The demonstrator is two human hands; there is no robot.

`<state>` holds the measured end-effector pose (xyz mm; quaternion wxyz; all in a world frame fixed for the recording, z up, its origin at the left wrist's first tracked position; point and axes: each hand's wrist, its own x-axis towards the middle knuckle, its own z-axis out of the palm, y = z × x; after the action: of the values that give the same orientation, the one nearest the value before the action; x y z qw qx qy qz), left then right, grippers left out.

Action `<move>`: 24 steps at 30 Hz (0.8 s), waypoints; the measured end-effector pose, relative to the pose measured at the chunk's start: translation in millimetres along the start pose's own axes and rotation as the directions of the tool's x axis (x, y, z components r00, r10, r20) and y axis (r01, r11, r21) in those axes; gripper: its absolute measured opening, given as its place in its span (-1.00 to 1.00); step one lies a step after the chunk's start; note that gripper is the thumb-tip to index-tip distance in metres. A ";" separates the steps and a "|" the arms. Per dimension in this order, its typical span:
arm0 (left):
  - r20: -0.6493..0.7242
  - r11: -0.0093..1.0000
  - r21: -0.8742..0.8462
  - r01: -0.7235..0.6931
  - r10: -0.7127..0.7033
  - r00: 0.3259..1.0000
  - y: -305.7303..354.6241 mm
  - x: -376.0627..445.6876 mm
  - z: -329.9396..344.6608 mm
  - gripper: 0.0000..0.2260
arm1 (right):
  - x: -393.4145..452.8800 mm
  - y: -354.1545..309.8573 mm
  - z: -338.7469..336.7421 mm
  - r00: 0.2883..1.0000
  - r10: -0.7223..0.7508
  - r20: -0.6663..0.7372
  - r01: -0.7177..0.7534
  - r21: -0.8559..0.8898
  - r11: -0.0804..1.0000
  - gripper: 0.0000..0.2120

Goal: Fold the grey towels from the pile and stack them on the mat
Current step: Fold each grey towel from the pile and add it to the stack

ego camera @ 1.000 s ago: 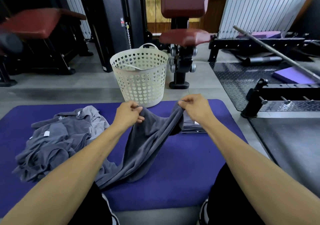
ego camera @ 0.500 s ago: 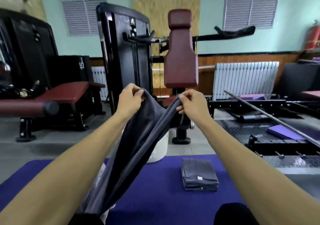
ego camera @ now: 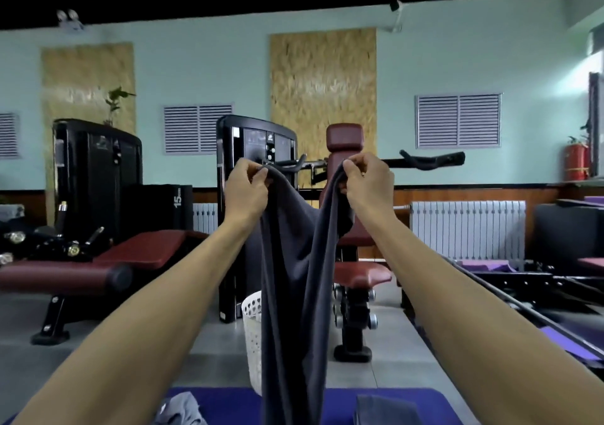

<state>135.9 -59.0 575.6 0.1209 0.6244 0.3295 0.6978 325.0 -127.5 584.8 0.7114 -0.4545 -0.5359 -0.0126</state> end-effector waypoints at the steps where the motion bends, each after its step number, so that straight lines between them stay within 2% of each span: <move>1: -0.038 1.000 0.016 -0.013 0.013 0.999 2.0 2.4 -1.9 -0.88 | 1.5 -3.2 -2.8 1.000 -0.031 -0.003 0.031 -0.043 0.999 -0.90; 5: 0.008 0.992 0.106 -0.064 0.064 0.998 6.5 3.4 -6.4 -0.93 | 4.4 -4.9 -10.9 0.996 -0.062 0.058 0.073 -0.208 0.975 -0.90; 8: -0.039 0.991 0.065 -0.119 0.122 0.992 12.6 2.0 -7.1 -0.93 | 7.8 -2.7 -15.9 0.997 -0.071 -0.041 0.064 -0.152 0.986 -0.89; 12: -0.038 0.985 0.040 -0.170 0.171 0.984 23.7 6.4 -1.6 -0.93 | 11.5 -5.8 -22.2 0.980 -0.135 -0.149 0.117 -0.125 0.985 -0.89; 15: -0.063 0.987 0.026 -0.156 0.158 0.985 23.3 11.0 9.1 -0.94 | 18.9 -3.9 -21.2 0.974 -0.143 -0.178 0.125 -0.109 0.986 -0.88; 17: -0.043 0.993 0.021 -0.116 0.117 0.992 15.3 15.0 19.4 -0.94 | 26.0 2.5 -18.4 0.984 -0.113 -0.141 0.095 -0.132 0.987 -0.87; 20: 0.072 0.998 -0.057 0.004 0.000 0.997 -3.4 21.1 35.7 -0.91 | 36.3 20.3 -14.2 1.000 -0.025 0.015 0.026 -0.138 0.990 -0.87; 24: 0.172 0.994 -0.029 0.106 -0.100 0.980 -36.7 29.0 56.9 -0.92 | 49.5 54.9 -6.0 0.980 0.123 0.156 -0.098 -0.158 0.983 -0.86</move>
<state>175.6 3.1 576.3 0.1963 0.6615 0.3366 0.6407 378.3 -76.0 588.2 0.6281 -0.5350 -0.5645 0.0248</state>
